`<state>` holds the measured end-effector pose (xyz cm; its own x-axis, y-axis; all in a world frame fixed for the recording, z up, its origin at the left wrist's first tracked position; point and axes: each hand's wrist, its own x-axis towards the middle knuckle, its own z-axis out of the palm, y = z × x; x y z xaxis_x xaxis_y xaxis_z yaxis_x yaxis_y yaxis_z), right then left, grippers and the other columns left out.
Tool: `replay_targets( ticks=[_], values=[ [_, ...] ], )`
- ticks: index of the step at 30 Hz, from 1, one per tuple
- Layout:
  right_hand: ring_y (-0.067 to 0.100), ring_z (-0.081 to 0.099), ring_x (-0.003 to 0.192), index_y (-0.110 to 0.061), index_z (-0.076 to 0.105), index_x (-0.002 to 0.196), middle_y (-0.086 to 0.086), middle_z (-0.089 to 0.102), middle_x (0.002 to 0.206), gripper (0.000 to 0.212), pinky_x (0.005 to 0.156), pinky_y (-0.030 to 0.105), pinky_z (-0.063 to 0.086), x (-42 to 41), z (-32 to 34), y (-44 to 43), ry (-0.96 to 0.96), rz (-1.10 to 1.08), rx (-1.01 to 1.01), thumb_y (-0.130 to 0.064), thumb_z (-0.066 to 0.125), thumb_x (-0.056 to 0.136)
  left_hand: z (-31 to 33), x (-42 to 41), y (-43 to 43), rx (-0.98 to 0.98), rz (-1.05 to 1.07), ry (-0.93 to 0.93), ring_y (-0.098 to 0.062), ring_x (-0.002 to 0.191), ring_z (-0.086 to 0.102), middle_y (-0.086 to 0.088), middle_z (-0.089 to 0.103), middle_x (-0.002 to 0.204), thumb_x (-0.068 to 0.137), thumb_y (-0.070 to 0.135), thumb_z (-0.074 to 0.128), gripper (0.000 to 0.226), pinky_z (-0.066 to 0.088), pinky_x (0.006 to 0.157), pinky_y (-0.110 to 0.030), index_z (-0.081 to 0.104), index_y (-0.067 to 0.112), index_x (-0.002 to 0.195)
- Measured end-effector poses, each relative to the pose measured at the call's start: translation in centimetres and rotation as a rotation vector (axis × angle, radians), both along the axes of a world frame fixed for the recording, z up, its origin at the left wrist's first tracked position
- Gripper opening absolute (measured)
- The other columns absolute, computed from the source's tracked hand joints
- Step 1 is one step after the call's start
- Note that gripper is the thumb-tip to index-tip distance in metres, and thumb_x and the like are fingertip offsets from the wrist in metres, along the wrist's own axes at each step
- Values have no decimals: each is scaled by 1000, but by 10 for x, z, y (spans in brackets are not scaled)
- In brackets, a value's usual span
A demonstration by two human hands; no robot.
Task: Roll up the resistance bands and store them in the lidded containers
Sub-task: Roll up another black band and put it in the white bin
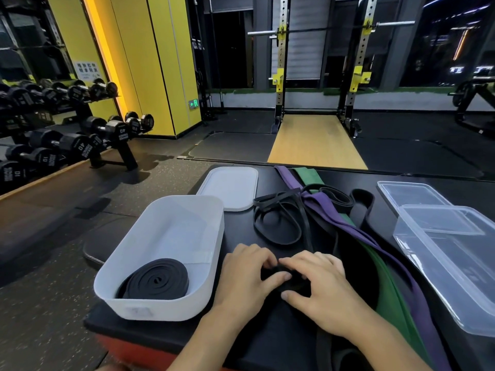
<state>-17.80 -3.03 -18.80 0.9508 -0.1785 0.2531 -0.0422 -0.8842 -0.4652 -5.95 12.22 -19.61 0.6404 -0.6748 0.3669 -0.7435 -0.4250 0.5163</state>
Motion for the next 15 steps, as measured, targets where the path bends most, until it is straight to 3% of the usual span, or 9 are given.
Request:
replay_targets(
  ticks=[4, 8, 11, 15],
  values=[
    [-9, 42, 110, -48, 57, 126, -28, 51, 107, 45, 115, 19, 4, 0, -1, 1, -11, -44, -5, -61, 63, 82, -4, 5, 1, -62, -48, 96, 1, 99, 51, 21, 64, 89, 80, 67, 67, 34, 44, 90, -29, 71, 36, 96],
    [-4, 47, 108, -48, 57, 113, -25, 54, 102, 50, 112, 15, 7, 4, -3, -3, -4, -72, 73, -72, 65, 70, -4, 7, 0, -45, -80, 106, 0, 102, 53, 22, 66, 94, 80, 66, 63, 34, 45, 93, -35, 70, 39, 99],
    [-4, 47, 117, -51, 56, 120, -24, 58, 111, 45, 119, 19, 5, 3, -3, -13, 37, 11, 126, -52, 77, 80, -3, 6, 0, -39, -69, 114, 0, 101, 53, 22, 66, 94, 82, 61, 68, 28, 44, 94, -34, 70, 39, 100],
    [-1, 47, 131, -46, 58, 133, -28, 57, 127, 50, 123, 22, 0, -1, -3, -24, 55, 71, 208, -25, 74, 90, -1, 4, 2, -79, -61, 178, 2, 102, 54, 28, 66, 96, 81, 52, 77, 25, 44, 93, -28, 67, 42, 101]
  ],
)
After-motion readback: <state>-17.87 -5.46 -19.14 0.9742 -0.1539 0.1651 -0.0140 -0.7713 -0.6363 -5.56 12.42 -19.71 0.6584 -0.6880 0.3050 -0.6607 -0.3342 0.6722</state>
